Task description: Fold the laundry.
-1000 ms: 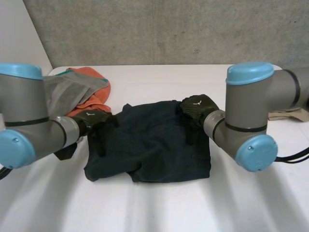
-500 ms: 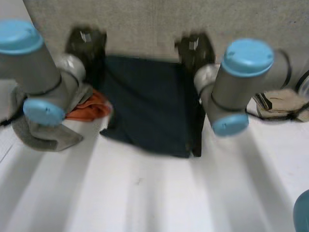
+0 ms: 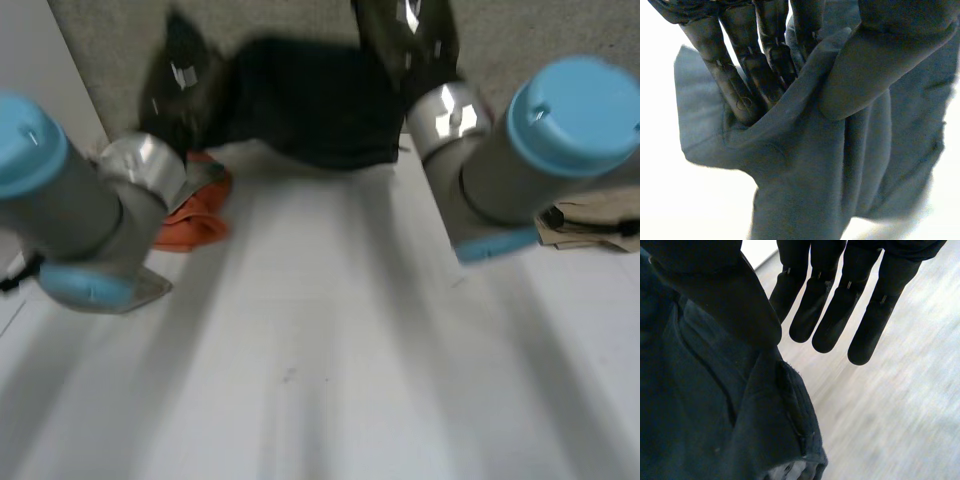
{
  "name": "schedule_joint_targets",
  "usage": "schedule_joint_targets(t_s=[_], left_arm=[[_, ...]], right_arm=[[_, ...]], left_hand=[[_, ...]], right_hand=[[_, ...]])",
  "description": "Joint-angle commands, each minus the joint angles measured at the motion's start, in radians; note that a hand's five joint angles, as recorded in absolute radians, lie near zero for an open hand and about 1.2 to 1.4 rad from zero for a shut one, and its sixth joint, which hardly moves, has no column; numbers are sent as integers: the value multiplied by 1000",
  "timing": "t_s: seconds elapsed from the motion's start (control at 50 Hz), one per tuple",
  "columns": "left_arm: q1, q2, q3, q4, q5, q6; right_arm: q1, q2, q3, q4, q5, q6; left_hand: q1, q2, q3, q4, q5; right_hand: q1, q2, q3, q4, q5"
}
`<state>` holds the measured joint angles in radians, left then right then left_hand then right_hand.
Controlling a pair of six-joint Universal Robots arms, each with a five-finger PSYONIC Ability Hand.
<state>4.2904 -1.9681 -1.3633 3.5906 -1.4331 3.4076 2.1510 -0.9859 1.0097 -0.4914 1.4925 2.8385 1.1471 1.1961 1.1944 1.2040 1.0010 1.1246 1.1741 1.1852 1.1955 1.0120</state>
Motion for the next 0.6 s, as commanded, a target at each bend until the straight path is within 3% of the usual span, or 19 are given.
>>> schedule_joint_targets(t_s=[0.02, 0.1, 0.2, 0.24, 0.3, 0.32, 0.34, 0.4, 0.6], left_arm=[[-32, 31, -347, -69, -6, 79], [-46, 64, -445, -115, -7, 101], [-46, 87, -484, -190, -10, 122], [-41, 106, -484, -236, -15, 122], [-31, 139, -481, -271, -17, 116], [-21, 165, -479, -288, -17, 111], [-17, 179, -478, -299, -17, 110], [11, 228, -481, -331, -17, 93], [134, 342, -505, -417, 14, -103]], right_arm=[[-28, 32, 309, 180, -75, -45], [-42, 52, 366, 266, -130, -70], [-59, 46, 380, 359, -141, -50], [-63, 33, 379, 401, -137, -27], [-69, 7, 379, 441, -120, -1], [-72, -13, 382, 465, -100, 13], [-74, -22, 383, 479, -91, 18], [-80, -60, 392, 525, -63, 41], [-89, -165, 498, 533, -98, 3]], left_hand=[[249, 200, 202, 192, 221], [249, 200, 202, 192, 221], [226, 177, 179, 169, 198], [-25, -74, -72, -81, -53], [-275, -324, -323, -332, -304], [-343, -392, -390, -400, -371], [-387, -436, -434, -444, -416], [-669, -718, -716, -726, -697], [-705, -754, -752, -762, -733]], right_hand=[[272, 222, 211, 201, 210], [272, 222, 211, 201, 210], [272, 222, 211, 201, 210], [254, 204, 193, 183, 192], [-53, -103, -114, -124, -115], [-328, -377, -388, -399, -390], [-444, -493, -504, -515, -506], [-664, -714, -725, -735, -726], [-777, -826, -837, -848, -839]])
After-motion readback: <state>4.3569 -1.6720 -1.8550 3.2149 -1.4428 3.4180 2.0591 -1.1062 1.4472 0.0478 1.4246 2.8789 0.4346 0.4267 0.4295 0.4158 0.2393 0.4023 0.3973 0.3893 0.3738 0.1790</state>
